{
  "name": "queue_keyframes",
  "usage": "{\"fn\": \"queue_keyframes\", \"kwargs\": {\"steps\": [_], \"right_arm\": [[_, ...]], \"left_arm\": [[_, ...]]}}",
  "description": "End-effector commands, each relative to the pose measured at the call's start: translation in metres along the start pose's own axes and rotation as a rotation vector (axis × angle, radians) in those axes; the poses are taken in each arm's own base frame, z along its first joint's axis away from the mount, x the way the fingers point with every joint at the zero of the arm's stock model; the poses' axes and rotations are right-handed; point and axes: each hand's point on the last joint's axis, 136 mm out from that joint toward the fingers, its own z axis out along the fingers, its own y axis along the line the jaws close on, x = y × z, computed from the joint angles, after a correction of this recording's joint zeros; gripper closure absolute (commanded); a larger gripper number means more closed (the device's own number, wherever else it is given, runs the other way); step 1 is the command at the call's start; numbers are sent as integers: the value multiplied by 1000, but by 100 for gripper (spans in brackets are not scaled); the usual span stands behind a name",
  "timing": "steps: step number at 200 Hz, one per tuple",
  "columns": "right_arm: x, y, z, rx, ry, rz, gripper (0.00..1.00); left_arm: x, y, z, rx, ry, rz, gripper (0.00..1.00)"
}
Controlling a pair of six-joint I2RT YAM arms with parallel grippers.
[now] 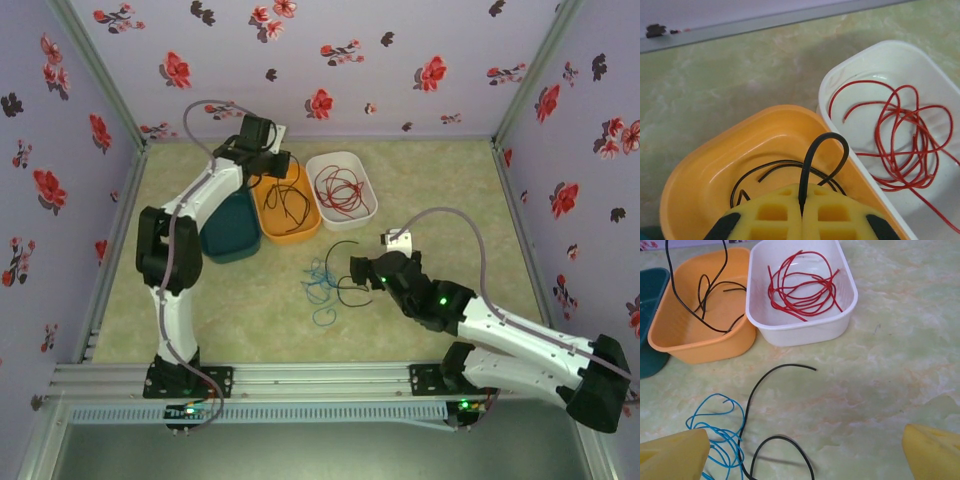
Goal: Untangle the cables
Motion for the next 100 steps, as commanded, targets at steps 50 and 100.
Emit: {"fn": "queue_keyframes", "kwargs": {"steps": [50, 100], "right_arm": [[-11, -1, 0, 45, -7, 11, 1], [-11, 2, 5, 57, 12, -14, 1]], "left_arm": [[36, 5, 37, 54, 157, 85, 100], [45, 6, 46, 54, 203, 97, 92]]}}
